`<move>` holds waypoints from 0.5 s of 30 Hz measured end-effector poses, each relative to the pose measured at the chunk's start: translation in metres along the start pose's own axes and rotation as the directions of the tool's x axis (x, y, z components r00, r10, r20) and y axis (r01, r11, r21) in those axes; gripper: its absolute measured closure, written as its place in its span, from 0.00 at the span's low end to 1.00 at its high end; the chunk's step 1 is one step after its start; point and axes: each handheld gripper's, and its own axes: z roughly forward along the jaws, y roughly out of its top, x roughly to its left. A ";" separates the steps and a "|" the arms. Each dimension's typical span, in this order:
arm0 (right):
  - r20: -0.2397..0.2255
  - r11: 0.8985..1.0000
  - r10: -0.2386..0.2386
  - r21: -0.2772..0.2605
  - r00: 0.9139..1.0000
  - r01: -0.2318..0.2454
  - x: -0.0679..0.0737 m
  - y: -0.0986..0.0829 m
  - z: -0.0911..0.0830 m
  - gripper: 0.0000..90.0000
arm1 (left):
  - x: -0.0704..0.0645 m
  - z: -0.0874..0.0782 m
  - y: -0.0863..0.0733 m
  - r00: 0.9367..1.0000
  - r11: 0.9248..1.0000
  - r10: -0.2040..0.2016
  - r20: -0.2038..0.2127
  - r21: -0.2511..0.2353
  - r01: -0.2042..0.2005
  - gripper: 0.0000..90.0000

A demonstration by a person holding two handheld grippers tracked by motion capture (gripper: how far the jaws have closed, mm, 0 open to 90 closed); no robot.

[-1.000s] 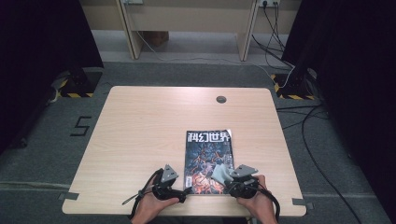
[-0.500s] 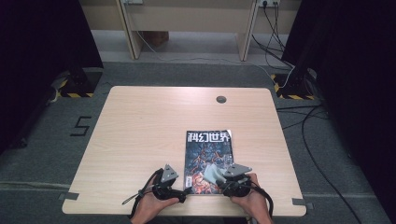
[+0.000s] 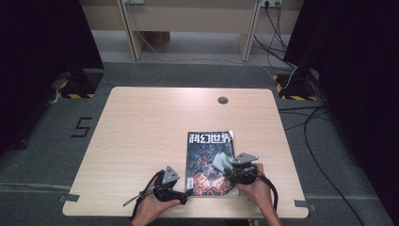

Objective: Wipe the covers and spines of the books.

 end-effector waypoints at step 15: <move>0.041 1.000 0.029 -0.009 0.999 -0.028 -0.030 0.028 0.029 0.62 | 0.000 0.000 -0.001 1.000 1.000 -0.002 0.000 -0.004 0.002 0.14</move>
